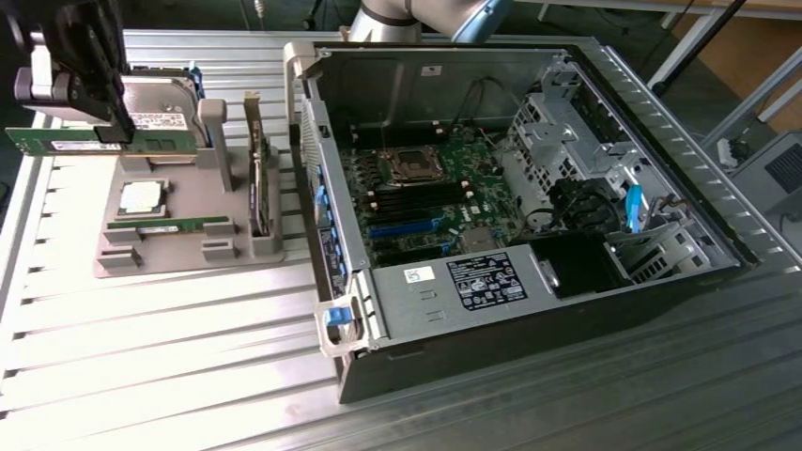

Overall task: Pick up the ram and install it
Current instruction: 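Pick up the ram and move it above insertion slot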

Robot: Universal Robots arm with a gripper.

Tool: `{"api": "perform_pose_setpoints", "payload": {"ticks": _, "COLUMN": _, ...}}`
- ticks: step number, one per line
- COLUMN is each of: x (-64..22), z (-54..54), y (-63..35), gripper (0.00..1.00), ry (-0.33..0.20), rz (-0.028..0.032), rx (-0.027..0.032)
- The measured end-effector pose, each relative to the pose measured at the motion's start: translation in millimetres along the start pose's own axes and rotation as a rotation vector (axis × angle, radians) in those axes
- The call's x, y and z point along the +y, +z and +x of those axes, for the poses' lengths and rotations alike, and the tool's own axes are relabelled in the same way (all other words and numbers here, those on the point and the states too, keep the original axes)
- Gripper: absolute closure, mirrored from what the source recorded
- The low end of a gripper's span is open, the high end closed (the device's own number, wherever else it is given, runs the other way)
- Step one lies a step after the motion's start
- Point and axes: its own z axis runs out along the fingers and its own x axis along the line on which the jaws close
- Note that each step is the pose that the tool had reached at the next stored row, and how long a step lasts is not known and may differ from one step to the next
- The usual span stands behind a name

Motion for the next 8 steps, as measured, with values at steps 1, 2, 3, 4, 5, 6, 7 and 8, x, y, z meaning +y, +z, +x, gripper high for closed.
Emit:
{"api": "perform_pose_setpoints", "payload": {"ticks": 1, "x": 0.1, "z": 0.0, "y": -2.3, "gripper": 0.89, "ry": 0.0, "rz": 0.0002, "rx": -0.0002}}
{"api": "perform_pose_setpoints", "payload": {"ticks": 2, "x": 0.1, "z": 0.1, "y": -4.7, "gripper": 0.89, "ry": 0.0, "rz": 0.0002, "rx": -0.0002}}
{"api": "perform_pose_setpoints", "payload": {"ticks": 3, "x": 0.2, "z": 0.1, "y": -7.5, "gripper": 0.89, "ry": 0.0, "rz": 0.0001, "rx": -0.0001}}
{"api": "perform_pose_setpoints", "payload": {"ticks": 4, "x": 0.2, "z": 0.1, "y": -8.0, "gripper": 0.89, "ry": 0.0, "rz": 0.0003, "rx": -0.0003}}
{"api": "perform_pose_setpoints", "payload": {"ticks": 5, "x": 0.2, "z": 0.1, "y": -8.0, "gripper": 0.89, "ry": 0.0, "rz": 0.0003, "rx": -0.0002}}
{"api": "perform_pose_setpoints", "payload": {"ticks": 6, "x": 0.2, "z": 0.1, "y": -8.1, "gripper": 0.89, "ry": 0.0, "rz": 0.0001, "rx": -0.0001}}
{"api": "perform_pose_setpoints", "payload": {"ticks": 7, "x": 0.2, "z": 0.1, "y": -8.1, "gripper": 0.89, "ry": 0.0, "rz": 0.0001, "rx": -0.0001}}
{"api": "perform_pose_setpoints", "payload": {"ticks": 8, "x": -0.6, "z": -0.1, "y": -8.3, "gripper": 0.89, "ry": 0.0, "rz": -0.0001, "rx": 0.0001}}
